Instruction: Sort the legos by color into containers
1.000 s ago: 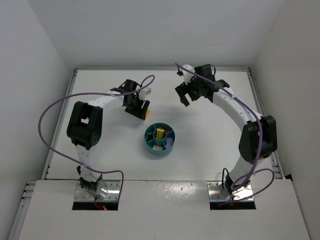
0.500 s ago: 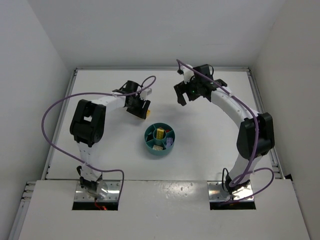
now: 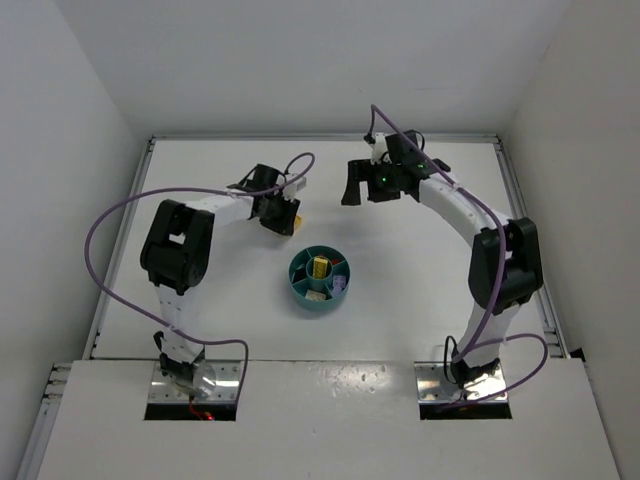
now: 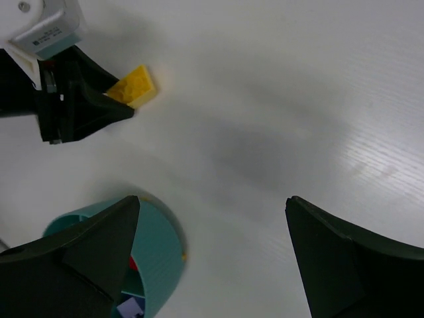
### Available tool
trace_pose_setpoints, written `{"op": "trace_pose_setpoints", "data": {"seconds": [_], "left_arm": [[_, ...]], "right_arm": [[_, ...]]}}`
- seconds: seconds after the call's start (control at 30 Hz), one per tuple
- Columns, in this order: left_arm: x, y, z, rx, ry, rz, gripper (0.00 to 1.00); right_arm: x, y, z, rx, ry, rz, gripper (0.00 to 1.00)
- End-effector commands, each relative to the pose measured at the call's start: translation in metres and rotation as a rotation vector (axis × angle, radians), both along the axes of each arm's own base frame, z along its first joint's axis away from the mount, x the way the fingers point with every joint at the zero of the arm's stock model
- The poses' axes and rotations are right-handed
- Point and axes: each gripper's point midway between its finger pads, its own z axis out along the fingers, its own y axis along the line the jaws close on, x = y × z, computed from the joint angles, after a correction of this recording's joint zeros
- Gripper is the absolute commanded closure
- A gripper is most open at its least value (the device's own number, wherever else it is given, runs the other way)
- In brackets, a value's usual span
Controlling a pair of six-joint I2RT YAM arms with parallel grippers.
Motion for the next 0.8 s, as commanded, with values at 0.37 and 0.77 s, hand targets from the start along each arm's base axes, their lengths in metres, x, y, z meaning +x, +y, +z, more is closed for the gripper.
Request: {"op": "trace_pose_setpoints", "data": {"seconds": [0.37,0.77], "left_arm": [[-0.036,-0.017,0.096,-0.188,-0.216,-0.101,0.78],[-0.058,-0.041,0.139,-0.242,-0.292,-0.164,0.78]], "right_arm": [[-0.017,0.057,0.022,0.462,0.205,0.114,0.36],[-0.040,0.085,0.054,0.659,0.253,0.285,0.30]]}}
